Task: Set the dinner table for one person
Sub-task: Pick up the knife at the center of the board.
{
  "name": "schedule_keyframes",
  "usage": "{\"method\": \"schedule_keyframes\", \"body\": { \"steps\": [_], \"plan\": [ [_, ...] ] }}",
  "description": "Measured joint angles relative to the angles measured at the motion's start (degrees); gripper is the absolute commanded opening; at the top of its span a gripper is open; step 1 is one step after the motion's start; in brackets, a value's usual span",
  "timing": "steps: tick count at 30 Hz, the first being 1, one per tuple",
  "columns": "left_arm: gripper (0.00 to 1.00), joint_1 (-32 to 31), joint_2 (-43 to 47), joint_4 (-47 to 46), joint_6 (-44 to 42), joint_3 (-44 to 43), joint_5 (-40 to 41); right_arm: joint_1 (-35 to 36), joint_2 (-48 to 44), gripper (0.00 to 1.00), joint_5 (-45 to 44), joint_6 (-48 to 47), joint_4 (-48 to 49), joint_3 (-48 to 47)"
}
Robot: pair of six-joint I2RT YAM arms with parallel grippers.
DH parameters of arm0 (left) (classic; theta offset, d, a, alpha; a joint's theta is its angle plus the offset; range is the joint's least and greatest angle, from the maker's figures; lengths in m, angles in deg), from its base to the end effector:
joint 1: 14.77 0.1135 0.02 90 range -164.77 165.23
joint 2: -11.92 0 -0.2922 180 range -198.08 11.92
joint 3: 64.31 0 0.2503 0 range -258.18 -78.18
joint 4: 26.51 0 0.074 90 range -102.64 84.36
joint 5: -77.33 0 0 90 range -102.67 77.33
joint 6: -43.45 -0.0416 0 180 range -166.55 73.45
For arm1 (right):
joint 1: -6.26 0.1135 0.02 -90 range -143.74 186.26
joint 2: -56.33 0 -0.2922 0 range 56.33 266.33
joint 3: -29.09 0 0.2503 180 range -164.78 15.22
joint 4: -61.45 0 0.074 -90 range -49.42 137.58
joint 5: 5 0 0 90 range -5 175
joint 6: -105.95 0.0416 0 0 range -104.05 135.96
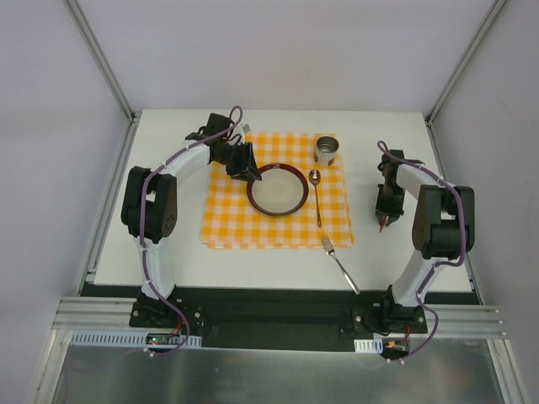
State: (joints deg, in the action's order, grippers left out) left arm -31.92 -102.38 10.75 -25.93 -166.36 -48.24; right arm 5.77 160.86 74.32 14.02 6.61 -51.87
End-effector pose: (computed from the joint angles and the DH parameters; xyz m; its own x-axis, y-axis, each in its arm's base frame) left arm 0.4275 -0.1573 0.2447 -0.8917 -0.0246 -0.4519 0.3064 0.7022 -0.6427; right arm 0.3457 -0.0107 0.1837 -0.9806 -0.0247 -0.1947 0.0126 0.9820 -0.1882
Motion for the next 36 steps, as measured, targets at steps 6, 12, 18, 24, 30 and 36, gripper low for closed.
{"method": "schedule_keyframes", "body": {
  "steps": [6,12,18,24,30,36],
  "plan": [
    [0.35,0.0,0.0,0.0,0.0,0.0,0.0,0.0,1.66,0.28,-0.48,0.2,-1.31,-2.08],
    [0.35,0.0,0.0,0.0,0.0,0.0,-0.02,0.0,3.54,0.12,-0.24,0.37,-2.14,-4.44],
    [0.35,0.0,0.0,0.0,0.0,0.0,0.0,0.0,3.93,0.01,-0.02,0.52,-2.45,-4.87],
    [0.35,0.0,0.0,0.0,-0.02,0.39,0.0,0.0,3.89,0.01,0.02,0.5,-2.47,-4.87],
    [0.35,0.0,0.0,0.0,0.0,0.96,0.0,0.0,3.54,0.01,0.9,0.52,-2.36,-4.85],
    [0.35,0.0,0.02,0.0,0.0,1.03,0.0,3.63,3.52,0.01,1.77,1.11,-2.21,-5.31]
  ]
}}
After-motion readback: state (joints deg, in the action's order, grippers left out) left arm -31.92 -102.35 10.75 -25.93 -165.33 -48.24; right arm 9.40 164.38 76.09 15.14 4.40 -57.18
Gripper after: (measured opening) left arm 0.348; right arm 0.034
